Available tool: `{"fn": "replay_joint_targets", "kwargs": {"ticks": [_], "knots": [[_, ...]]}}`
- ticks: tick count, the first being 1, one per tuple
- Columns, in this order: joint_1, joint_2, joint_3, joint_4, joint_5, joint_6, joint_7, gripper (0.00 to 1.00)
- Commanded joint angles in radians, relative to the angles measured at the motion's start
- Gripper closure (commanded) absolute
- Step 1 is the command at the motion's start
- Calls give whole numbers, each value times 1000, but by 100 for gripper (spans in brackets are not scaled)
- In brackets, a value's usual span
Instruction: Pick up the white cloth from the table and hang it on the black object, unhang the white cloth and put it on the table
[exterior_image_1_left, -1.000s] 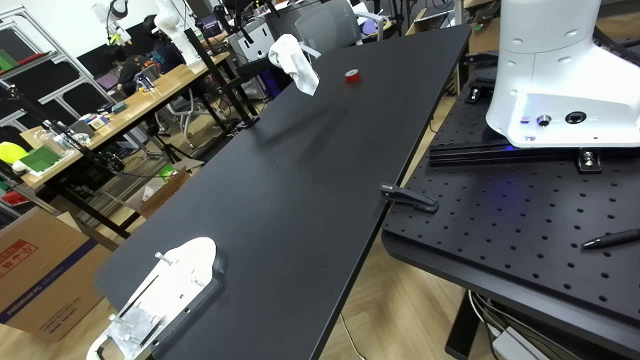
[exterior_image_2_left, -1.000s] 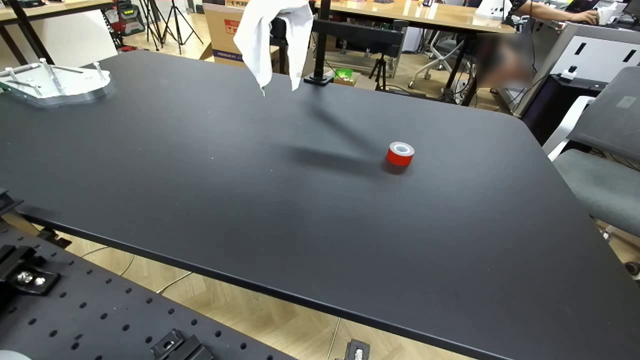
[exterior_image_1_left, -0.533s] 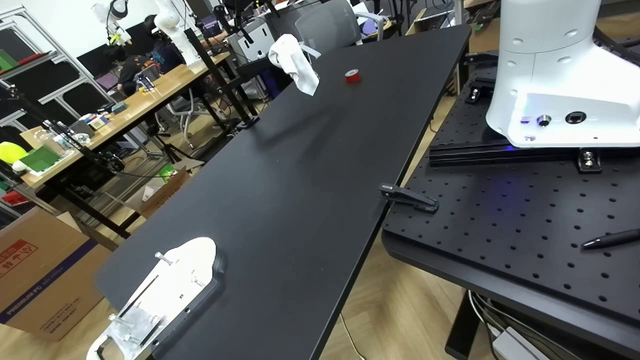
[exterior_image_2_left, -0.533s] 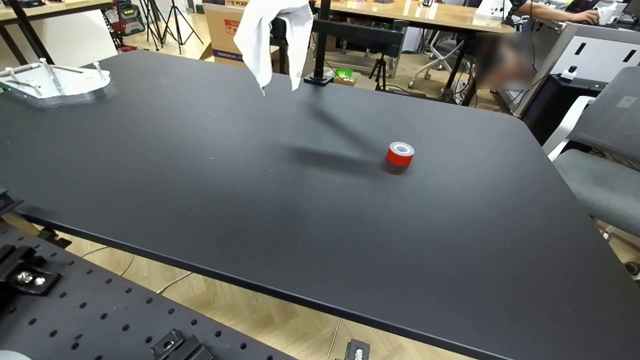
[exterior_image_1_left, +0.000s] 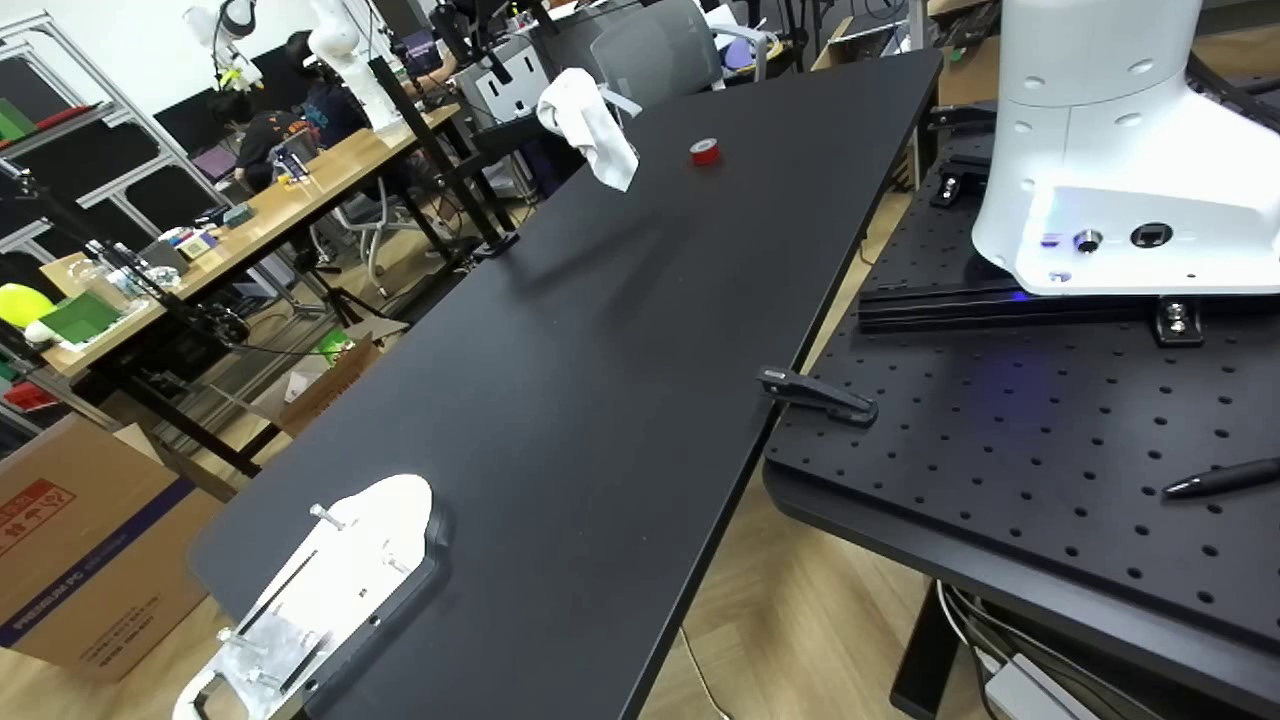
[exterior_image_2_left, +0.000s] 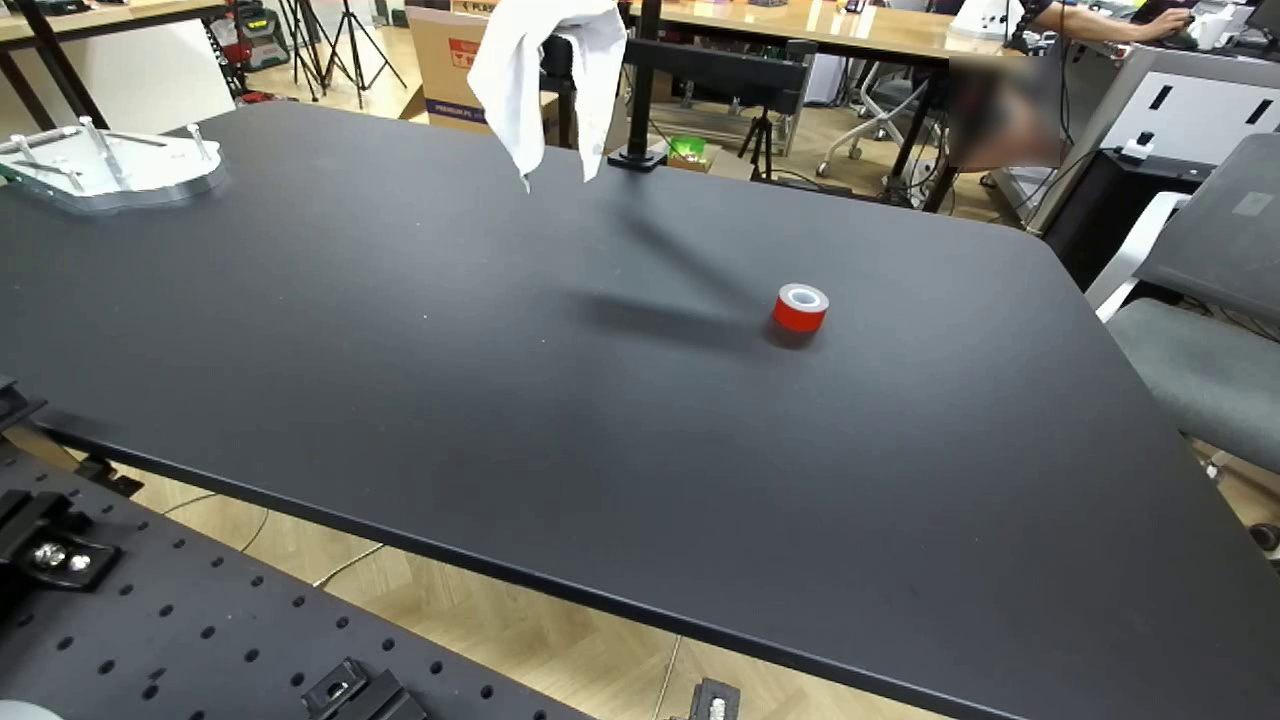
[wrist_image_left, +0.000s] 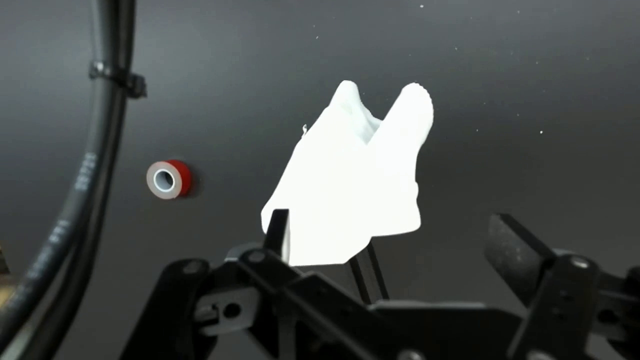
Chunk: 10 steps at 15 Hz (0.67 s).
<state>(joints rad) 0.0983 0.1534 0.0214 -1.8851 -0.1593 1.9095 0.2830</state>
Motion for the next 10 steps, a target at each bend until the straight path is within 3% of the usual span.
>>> {"fn": "replay_joint_targets", "kwargs": {"ticks": [1,2,3,6,10], "knots": [[-37,-24,0,4,-11,-38,-242,0],[-42,-26,-1,6,-27,-46,-302,0],[-34,-6,3,3,-5,-18,-207,0],[-47,-11,1,3,-16,-25,-287,0],[-31,-34,0,-86,-103,173,-199,0]]}}
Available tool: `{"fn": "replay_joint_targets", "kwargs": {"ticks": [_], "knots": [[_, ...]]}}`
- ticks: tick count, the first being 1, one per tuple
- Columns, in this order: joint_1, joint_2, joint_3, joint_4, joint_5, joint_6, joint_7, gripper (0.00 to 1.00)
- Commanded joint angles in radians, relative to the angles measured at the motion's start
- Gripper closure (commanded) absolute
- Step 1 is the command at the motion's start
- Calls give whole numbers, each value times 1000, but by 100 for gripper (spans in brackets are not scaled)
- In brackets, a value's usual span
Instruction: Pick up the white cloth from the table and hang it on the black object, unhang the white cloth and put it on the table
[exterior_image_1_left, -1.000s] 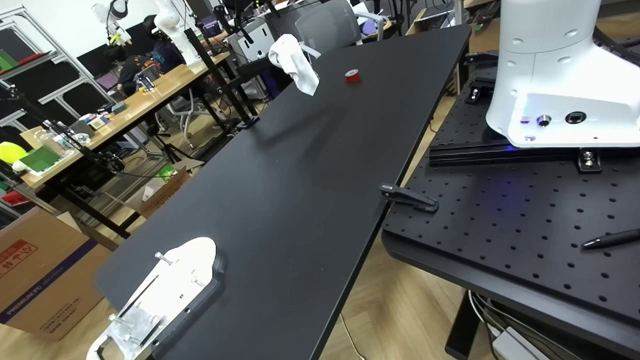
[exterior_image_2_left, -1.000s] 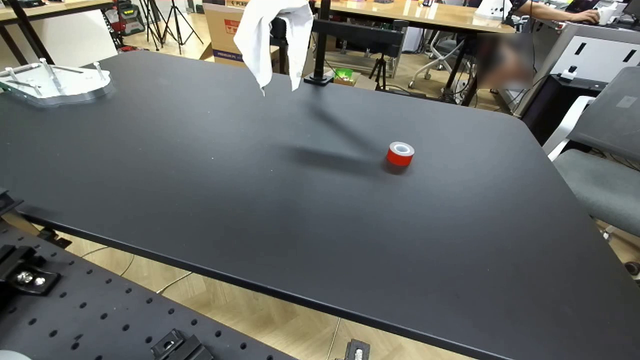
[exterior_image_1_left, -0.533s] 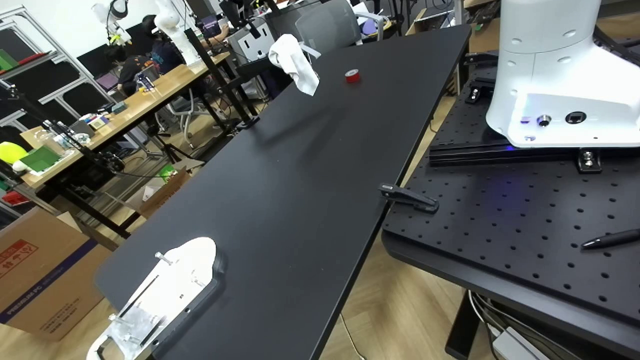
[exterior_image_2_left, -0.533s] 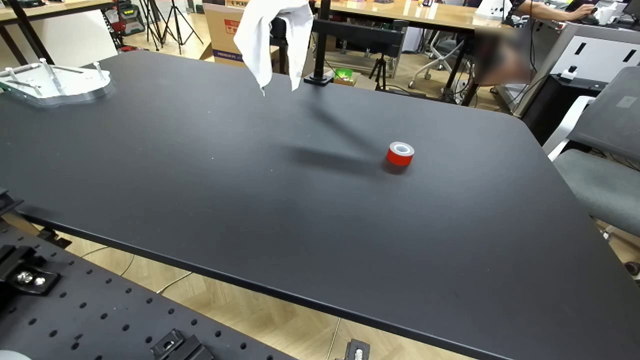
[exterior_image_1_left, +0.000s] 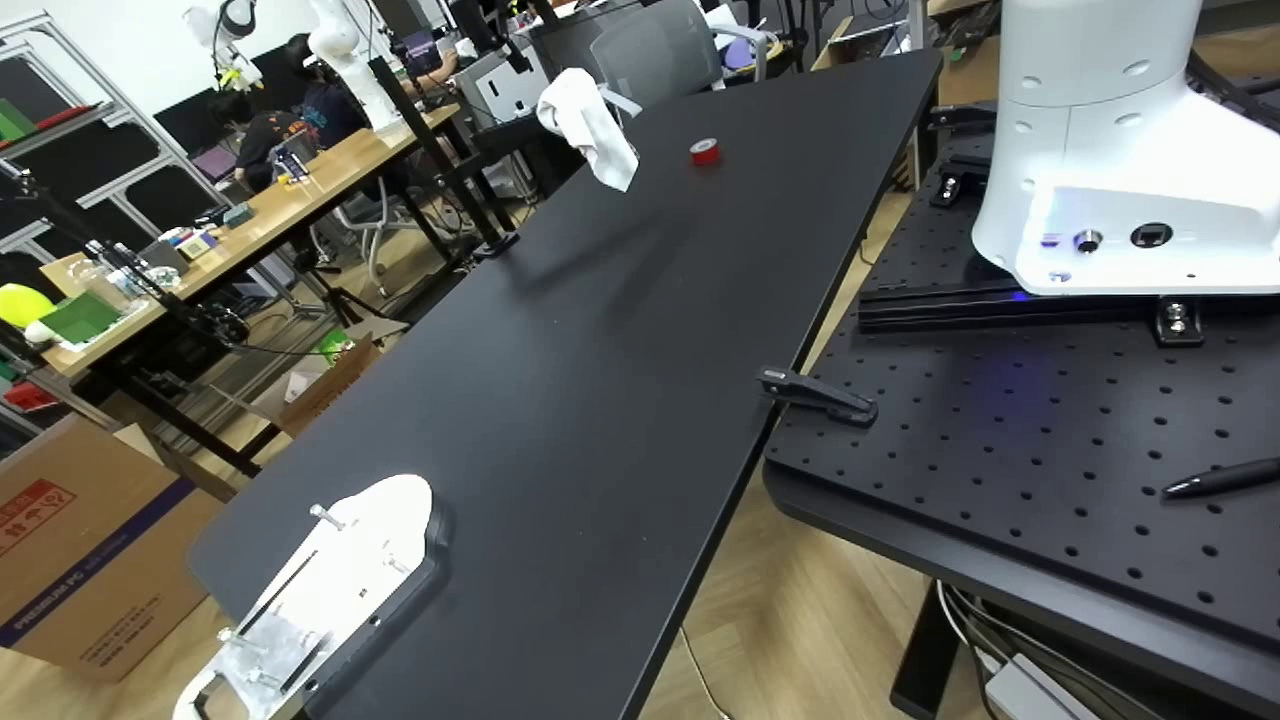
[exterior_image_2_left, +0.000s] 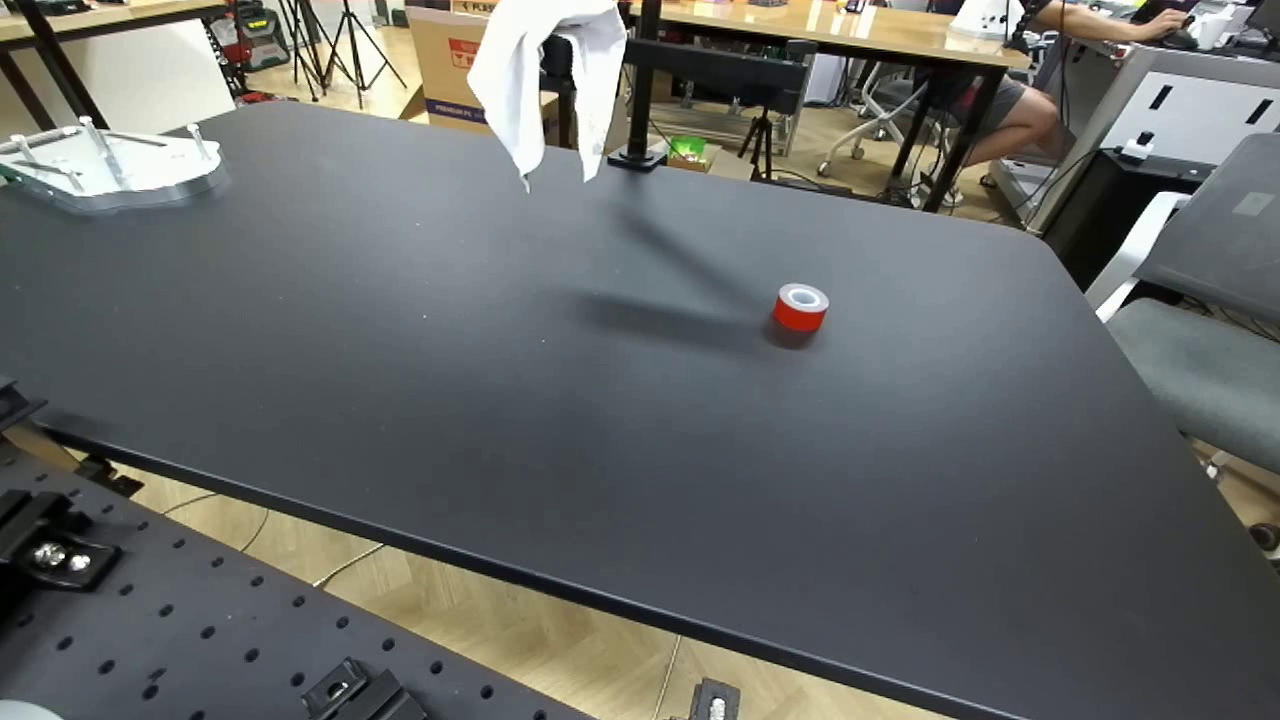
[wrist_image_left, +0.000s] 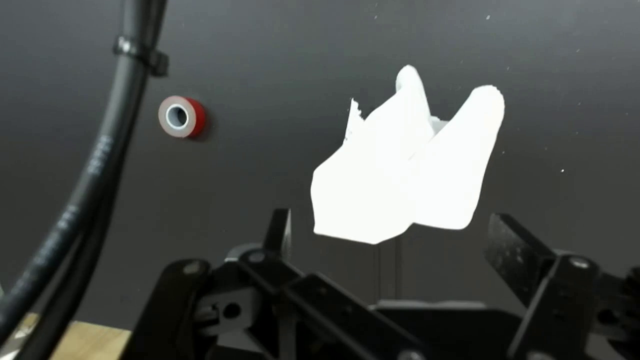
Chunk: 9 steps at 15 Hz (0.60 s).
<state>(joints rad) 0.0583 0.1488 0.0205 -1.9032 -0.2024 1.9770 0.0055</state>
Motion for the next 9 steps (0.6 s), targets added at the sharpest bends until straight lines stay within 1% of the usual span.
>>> {"fn": "replay_joint_targets", "kwargs": {"ticks": [1,3,5,9], "knots": [[10,-36,0,-91,-69,141,103,0],[12,-49,0,-141,-80,205,142,0],[12,-55,3,-182,-54,255,167,0],[10,-99,10,-254,-16,293,173,0]]}}
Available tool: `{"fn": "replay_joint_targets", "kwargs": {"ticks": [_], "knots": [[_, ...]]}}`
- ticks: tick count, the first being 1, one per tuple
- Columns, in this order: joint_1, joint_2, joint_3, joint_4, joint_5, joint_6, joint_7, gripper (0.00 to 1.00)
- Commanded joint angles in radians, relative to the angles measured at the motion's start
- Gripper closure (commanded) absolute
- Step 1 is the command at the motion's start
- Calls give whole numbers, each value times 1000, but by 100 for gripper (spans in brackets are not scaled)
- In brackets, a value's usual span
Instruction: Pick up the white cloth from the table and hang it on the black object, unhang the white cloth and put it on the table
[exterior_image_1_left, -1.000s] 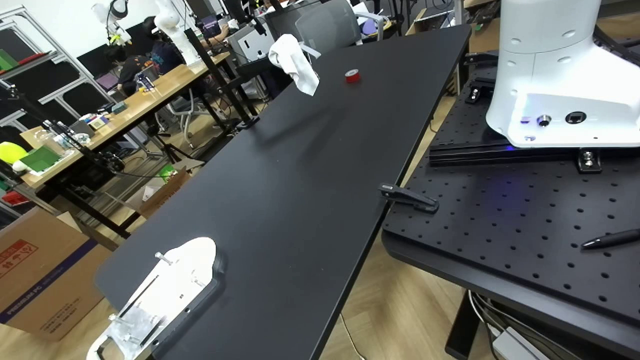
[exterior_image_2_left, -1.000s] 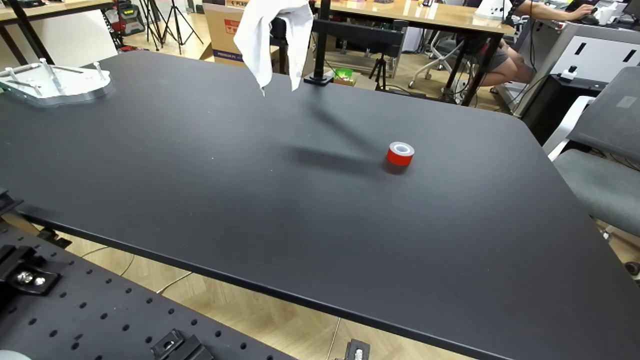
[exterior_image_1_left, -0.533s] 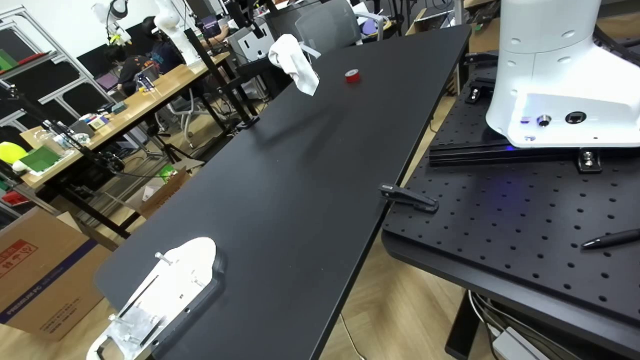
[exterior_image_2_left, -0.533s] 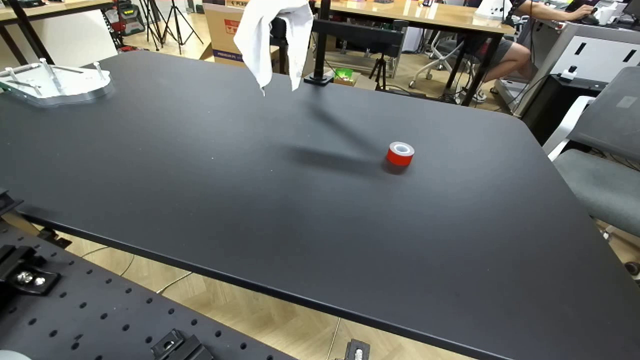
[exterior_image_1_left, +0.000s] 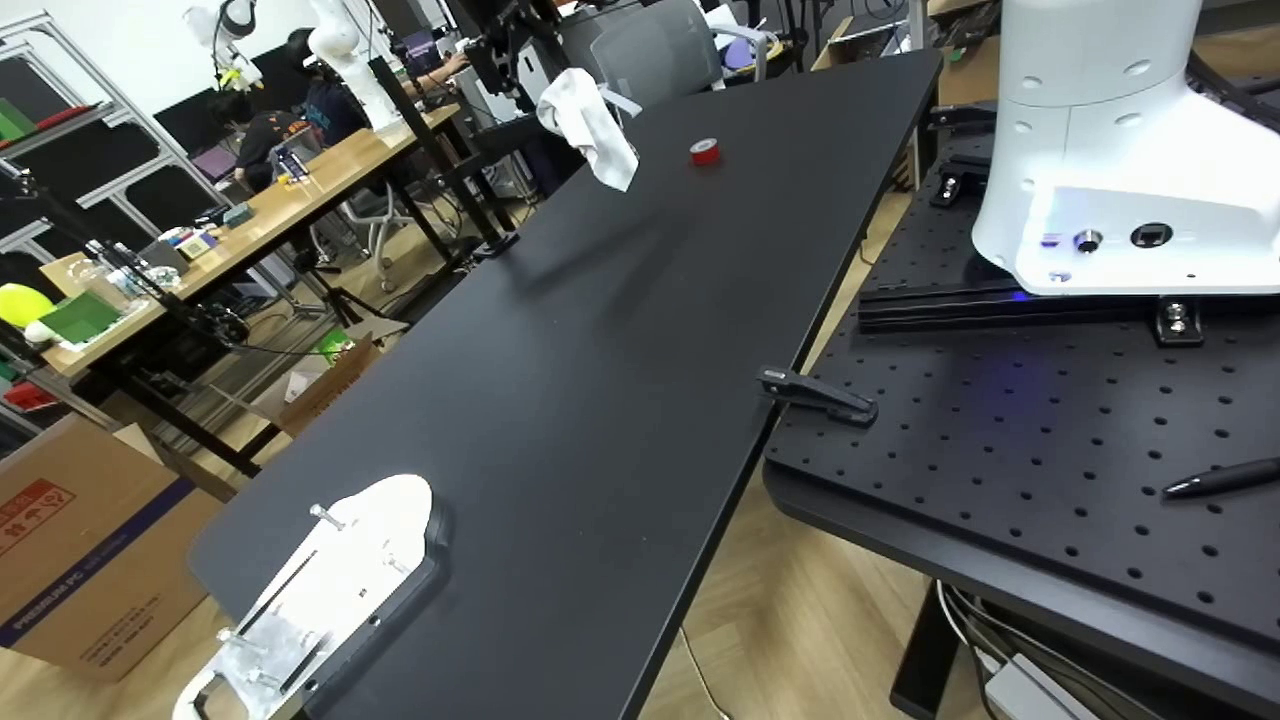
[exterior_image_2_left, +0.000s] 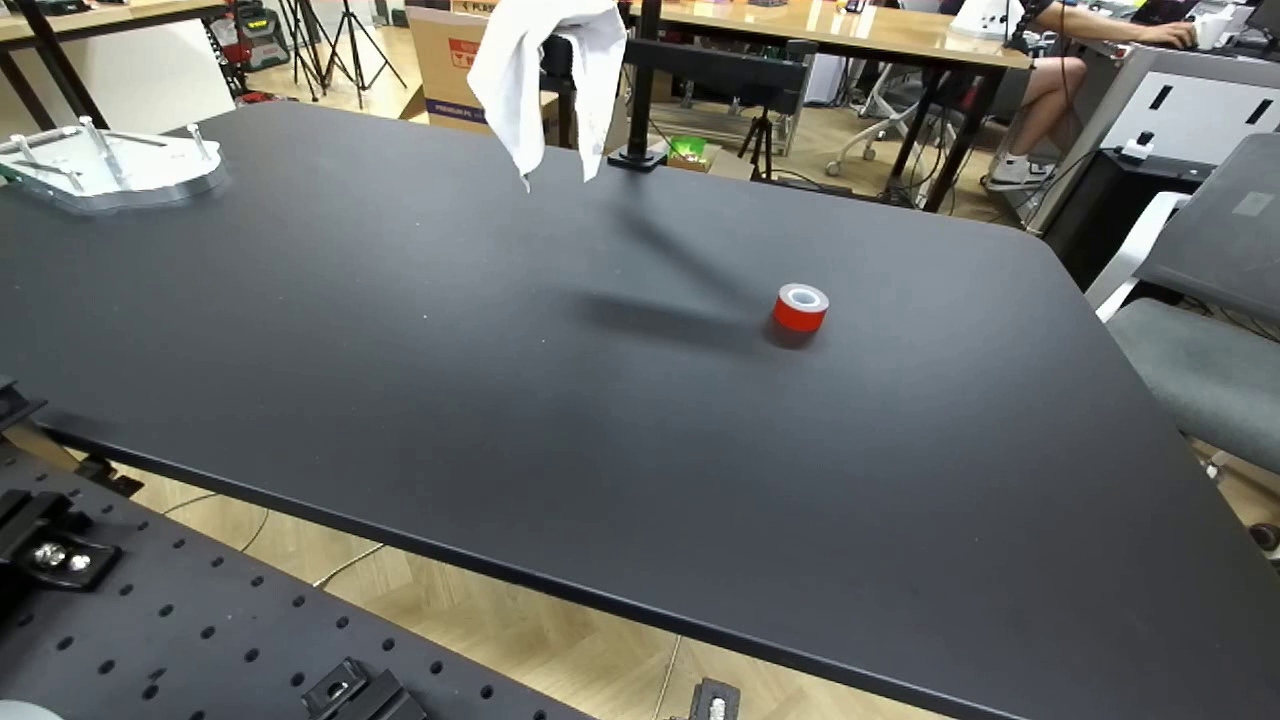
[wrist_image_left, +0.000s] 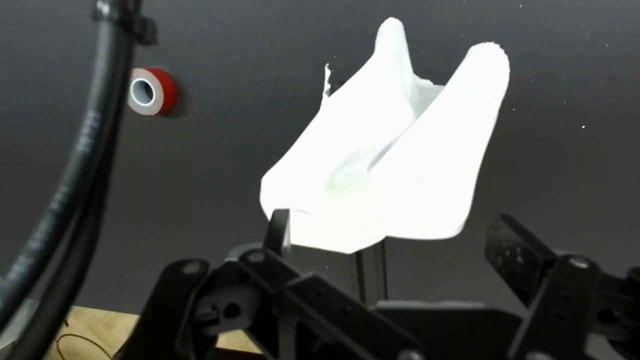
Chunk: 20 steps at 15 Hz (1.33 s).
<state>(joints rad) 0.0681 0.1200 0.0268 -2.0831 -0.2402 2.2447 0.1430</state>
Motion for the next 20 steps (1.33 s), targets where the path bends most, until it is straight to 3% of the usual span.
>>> {"fn": "replay_joint_targets", "kwargs": {"ticks": [1,2,4,13,14,15,17,20], "knots": [[-1,-84,4,-89,23,31,33,0],[-4,-97,4,-101,36,39,32,25],[-9,-122,3,-121,61,43,30,33],[-61,-210,-24,-199,135,20,32,97],[-68,-213,-28,-202,135,16,25,99],[-72,-215,-31,-204,139,12,7,61],[-75,-215,-31,-201,136,6,-29,65],[-69,-206,-27,-183,146,-11,-83,48]]}}
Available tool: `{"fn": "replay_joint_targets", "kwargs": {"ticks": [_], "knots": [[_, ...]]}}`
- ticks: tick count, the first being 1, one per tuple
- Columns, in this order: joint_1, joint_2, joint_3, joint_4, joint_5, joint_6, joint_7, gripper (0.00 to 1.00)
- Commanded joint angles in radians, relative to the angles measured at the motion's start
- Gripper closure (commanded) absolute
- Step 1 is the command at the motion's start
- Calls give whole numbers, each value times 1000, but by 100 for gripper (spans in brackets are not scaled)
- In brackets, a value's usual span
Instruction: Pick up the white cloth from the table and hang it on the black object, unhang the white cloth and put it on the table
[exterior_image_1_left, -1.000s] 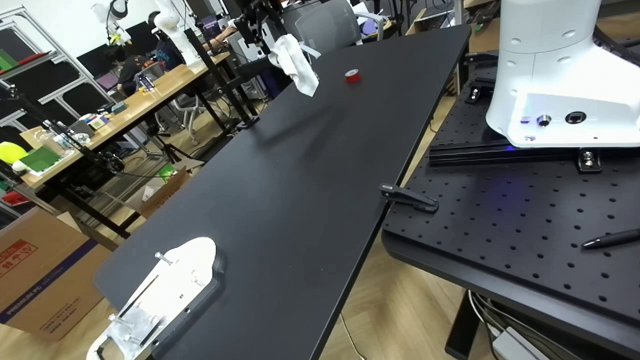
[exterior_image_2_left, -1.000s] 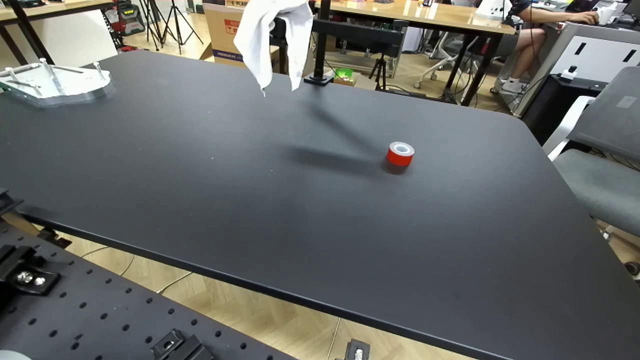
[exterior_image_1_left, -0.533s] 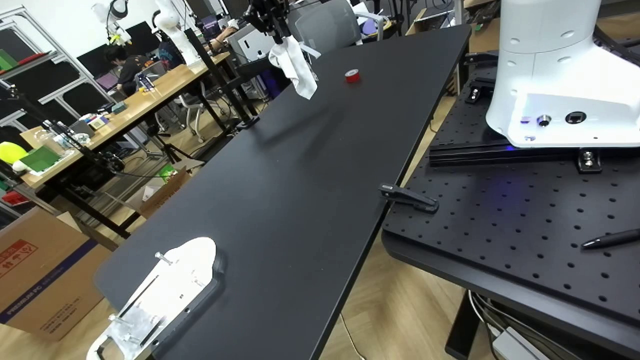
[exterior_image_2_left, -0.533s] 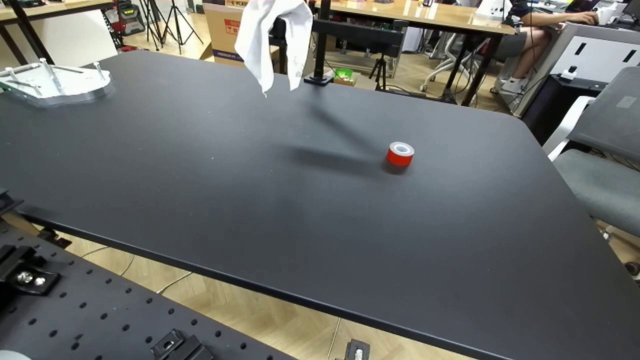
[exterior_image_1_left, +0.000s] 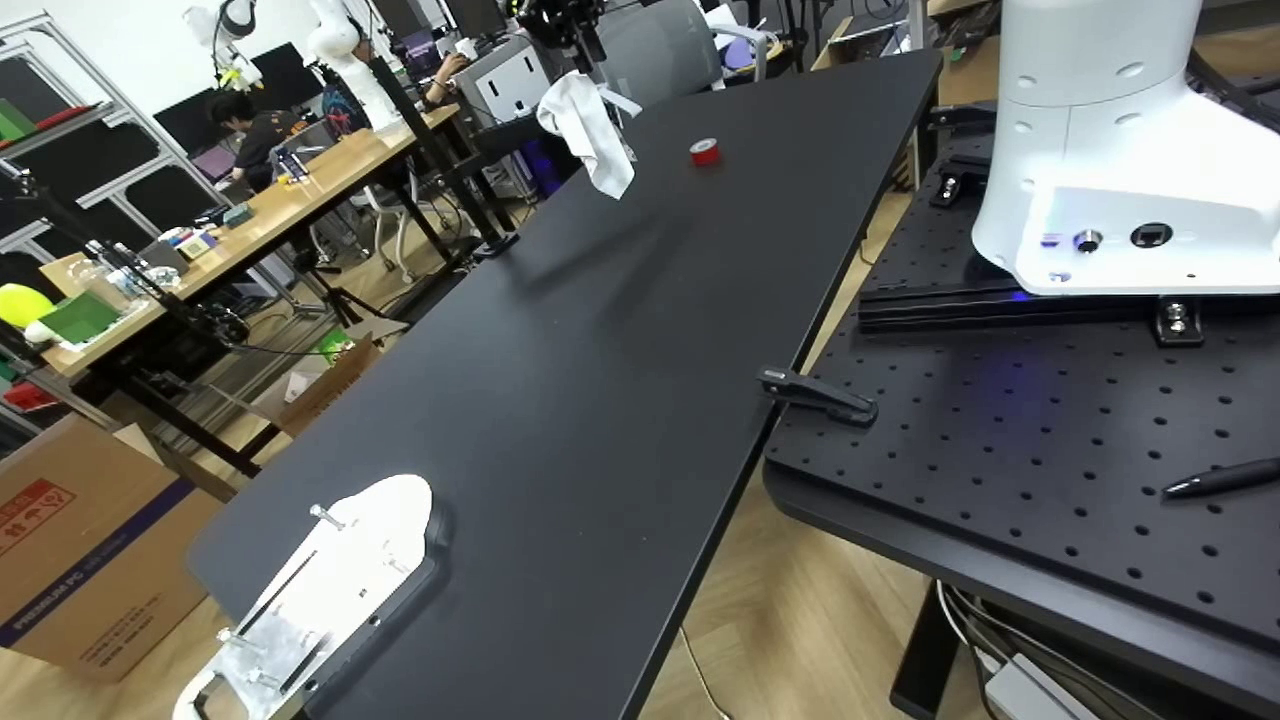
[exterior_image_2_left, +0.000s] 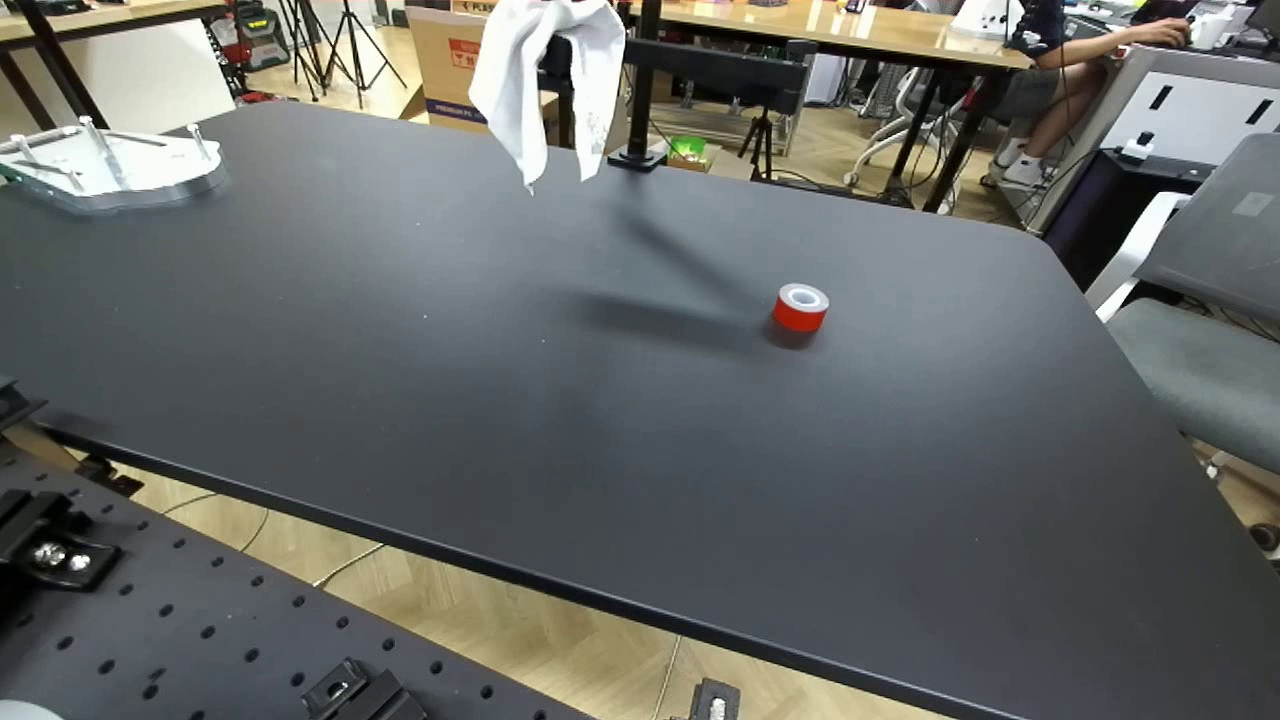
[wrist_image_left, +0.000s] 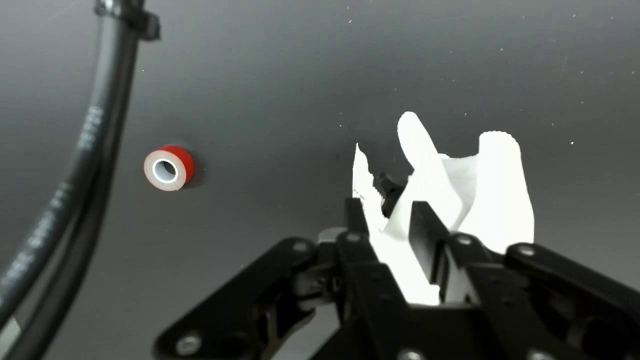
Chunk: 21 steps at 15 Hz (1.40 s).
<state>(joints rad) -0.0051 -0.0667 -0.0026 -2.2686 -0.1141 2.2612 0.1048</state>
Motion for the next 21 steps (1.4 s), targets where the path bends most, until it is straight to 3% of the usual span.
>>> {"fn": "replay_joint_targets", "kwargs": {"ticks": [1,7,14,15,17,21], "knots": [[5,-16,4,7,21,-31,-58,40],[5,26,3,55,21,-41,-166,2],[-6,134,-6,134,33,-43,-261,0],[-7,148,-7,144,33,-36,-270,25],[-9,172,-6,164,38,-34,-283,33],[-8,195,-1,193,44,-34,-302,63]]}}
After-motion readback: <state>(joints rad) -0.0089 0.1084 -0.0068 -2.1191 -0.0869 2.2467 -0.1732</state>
